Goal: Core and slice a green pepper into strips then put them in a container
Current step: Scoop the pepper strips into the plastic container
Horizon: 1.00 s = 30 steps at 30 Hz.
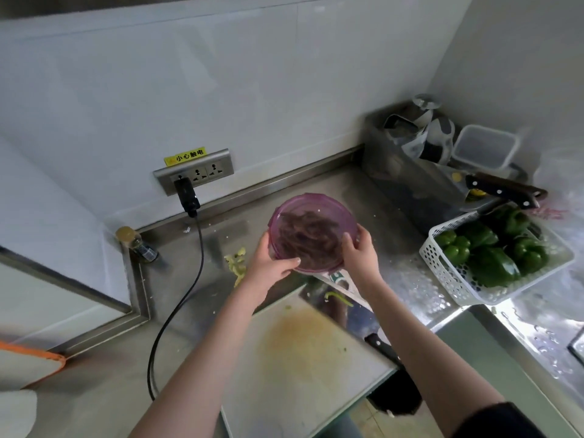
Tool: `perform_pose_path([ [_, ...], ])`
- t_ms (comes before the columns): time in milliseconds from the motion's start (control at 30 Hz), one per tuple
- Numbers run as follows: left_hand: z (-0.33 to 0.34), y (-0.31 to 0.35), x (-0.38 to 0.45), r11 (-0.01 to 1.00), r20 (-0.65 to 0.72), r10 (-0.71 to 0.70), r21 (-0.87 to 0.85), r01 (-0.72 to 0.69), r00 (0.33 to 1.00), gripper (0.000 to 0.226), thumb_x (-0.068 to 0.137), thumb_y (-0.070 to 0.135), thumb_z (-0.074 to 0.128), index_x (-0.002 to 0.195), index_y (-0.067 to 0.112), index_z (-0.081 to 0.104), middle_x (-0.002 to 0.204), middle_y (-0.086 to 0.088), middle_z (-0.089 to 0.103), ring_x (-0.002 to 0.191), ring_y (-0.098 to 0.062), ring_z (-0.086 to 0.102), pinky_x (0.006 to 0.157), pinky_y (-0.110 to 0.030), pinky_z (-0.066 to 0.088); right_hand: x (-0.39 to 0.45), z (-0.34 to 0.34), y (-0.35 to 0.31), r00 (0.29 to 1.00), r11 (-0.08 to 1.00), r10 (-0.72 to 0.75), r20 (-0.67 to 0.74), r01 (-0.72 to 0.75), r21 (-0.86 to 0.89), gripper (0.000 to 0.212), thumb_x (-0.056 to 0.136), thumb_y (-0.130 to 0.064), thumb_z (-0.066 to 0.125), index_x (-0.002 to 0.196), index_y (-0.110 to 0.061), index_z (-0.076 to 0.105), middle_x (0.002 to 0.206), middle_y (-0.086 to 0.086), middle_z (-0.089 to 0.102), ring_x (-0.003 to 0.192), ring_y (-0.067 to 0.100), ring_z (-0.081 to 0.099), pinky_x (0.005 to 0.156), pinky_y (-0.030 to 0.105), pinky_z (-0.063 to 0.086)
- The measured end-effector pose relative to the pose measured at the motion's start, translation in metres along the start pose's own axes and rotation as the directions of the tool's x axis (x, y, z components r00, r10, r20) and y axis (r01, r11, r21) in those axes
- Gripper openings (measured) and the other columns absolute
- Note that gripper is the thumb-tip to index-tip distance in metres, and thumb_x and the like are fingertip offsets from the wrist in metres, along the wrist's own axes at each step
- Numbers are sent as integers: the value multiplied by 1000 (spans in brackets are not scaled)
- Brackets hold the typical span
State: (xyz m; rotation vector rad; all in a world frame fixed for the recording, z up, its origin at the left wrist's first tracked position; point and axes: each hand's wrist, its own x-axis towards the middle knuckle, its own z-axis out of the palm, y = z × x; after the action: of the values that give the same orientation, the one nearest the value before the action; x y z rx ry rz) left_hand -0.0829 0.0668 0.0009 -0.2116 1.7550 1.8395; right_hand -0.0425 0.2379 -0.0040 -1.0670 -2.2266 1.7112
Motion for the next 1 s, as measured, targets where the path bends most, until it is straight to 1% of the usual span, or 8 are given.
perform_pose_path([
  [200,5,-1,50,999,-136,-37,-4,37,990,76,74,-19,57,130,32,44,121,1,58,113,-23,54,90,-42,51,32,12,-4,985,976,12,172,25,-216,51,99,-23,47,144,-9,27,133,9,53,118,29,53,90,27,41],
  [400,2,-19,70,990,-239,-1,139,35,971,78,74,-8,69,135,31,41,128,2,56,118,-23,53,101,-48,45,47,32,14,983,973,15,184,28,-229,51,101,-24,42,146,-8,22,132,17,53,115,36,55,91,39,45],
  [467,5,-16,64,966,-263,70,258,0,962,72,78,1,71,138,28,40,130,3,55,120,-22,52,104,-40,42,50,35,13,982,974,21,189,22,-225,53,101,-27,41,146,-9,19,132,17,54,114,37,55,91,39,45],
  [567,12,-18,38,823,-306,302,561,-85,903,55,85,14,68,135,17,46,125,2,58,117,-17,53,94,-22,37,45,25,19,983,973,-6,182,47,-225,52,99,-31,45,143,-10,28,131,14,54,114,34,56,91,39,46],
  [700,16,-51,-9,773,-327,393,624,-117,859,39,90,15,59,128,12,51,126,-5,55,116,-19,54,94,-28,45,13,-14,63,979,914,-154,133,192,-358,19,93,-25,56,109,-15,60,105,7,66,94,27,60,78,37,50],
  [833,11,-106,-65,610,-270,481,786,-97,834,26,81,12,69,104,16,58,108,1,53,101,-22,58,77,-32,50,-3,-30,104,958,792,-133,256,258,-553,19,85,-25,67,103,-20,66,106,4,60,107,28,52,87,38,45],
  [933,1,-145,-108,458,-190,446,888,-40,875,57,56,37,84,103,21,55,104,4,49,96,-21,54,66,-34,53,-5,-26,105,955,686,-98,281,269,-676,31,85,-33,66,112,-19,58,118,2,54,114,25,45,94,38,40],
  [1000,-4,-171,-129,300,-85,361,954,-29,929,91,38,66,76,113,21,49,114,3,46,99,-22,56,77,-33,53,-6,-23,103,951,616,-113,287,293,-731,31,89,-35,60,115,-18,55,124,2,51,118,24,42,97,36,37],
])
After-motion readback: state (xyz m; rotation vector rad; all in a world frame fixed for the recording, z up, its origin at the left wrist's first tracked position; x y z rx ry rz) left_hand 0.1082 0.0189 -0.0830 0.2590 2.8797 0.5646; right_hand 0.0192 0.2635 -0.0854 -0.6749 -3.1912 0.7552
